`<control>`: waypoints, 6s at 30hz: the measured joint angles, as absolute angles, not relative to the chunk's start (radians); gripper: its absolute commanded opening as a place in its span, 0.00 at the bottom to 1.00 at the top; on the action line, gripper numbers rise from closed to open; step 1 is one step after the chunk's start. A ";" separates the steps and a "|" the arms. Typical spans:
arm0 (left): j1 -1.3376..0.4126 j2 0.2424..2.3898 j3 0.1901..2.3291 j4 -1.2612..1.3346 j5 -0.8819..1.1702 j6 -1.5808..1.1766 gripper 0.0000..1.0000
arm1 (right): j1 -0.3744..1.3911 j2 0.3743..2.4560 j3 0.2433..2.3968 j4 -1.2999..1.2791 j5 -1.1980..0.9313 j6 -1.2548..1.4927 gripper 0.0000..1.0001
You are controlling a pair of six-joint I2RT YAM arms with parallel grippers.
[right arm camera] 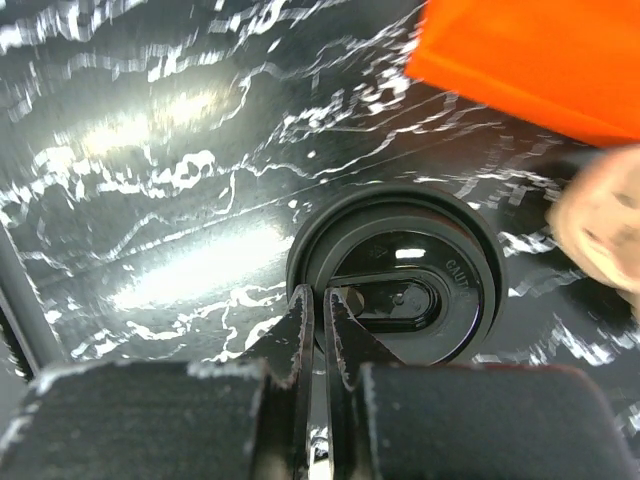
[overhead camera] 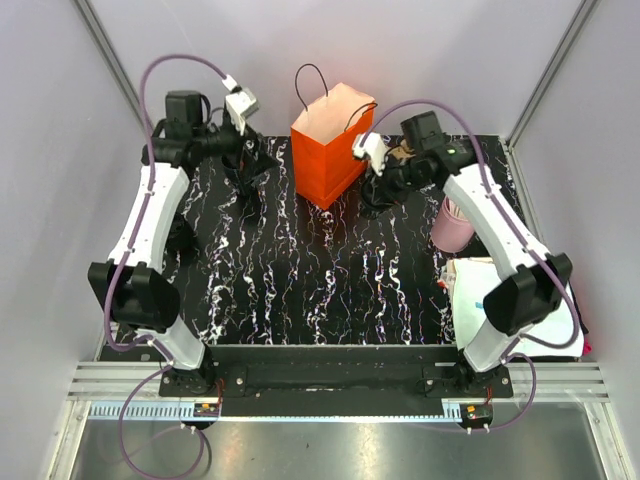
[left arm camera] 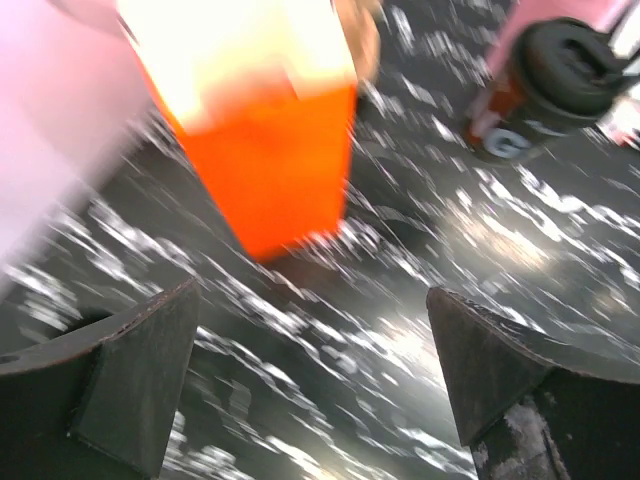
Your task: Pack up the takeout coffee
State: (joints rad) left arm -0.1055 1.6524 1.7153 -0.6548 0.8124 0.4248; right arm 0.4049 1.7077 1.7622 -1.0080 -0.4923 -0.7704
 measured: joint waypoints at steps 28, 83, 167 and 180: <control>-0.423 2.148 2.231 -0.545 0.509 0.667 0.77 | 0.318 1.469 2.112 -0.987 -0.263 -0.518 0.00; -0.645 1.417 1.438 -0.677 0.416 0.356 0.00 | 0.466 1.718 2.430 -1.106 -0.360 -0.231 0.00; -0.429 1.187 1.398 -0.567 0.306 0.306 0.99 | 0.650 2.079 2.185 -1.037 -0.143 -0.279 0.00; -0.424 1.325 1.398 -0.508 0.278 0.304 0.99 | 0.641 2.071 2.105 -0.965 -0.160 -0.297 0.00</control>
State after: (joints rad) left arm -0.4236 1.3254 1.3979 -0.5079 0.2775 0.3038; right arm 0.6407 2.0708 2.1052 -0.9653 -0.1596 -0.2974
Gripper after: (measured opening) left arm 0.987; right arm 0.066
